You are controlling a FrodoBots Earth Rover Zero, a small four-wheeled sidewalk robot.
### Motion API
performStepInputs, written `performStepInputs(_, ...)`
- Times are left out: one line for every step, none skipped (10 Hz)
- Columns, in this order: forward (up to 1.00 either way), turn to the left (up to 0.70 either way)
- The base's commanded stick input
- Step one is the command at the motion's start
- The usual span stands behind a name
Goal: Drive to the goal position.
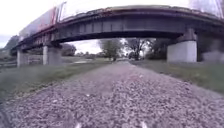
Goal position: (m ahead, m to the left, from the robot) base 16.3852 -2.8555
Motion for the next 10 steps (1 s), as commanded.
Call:
performStepInputs(0.7,0.0)
performStepInputs(0.7,0.0)
performStepInputs(0.7,0.0)
performStepInputs(0.7,0.0)
performStepInputs(0.7,0.0)
performStepInputs(0.7,0.0)
performStepInputs(0.7,0.0)
performStepInputs(0.7,0.0)
performStepInputs(0.7,0.0)
performStepInputs(0.7,0.0)
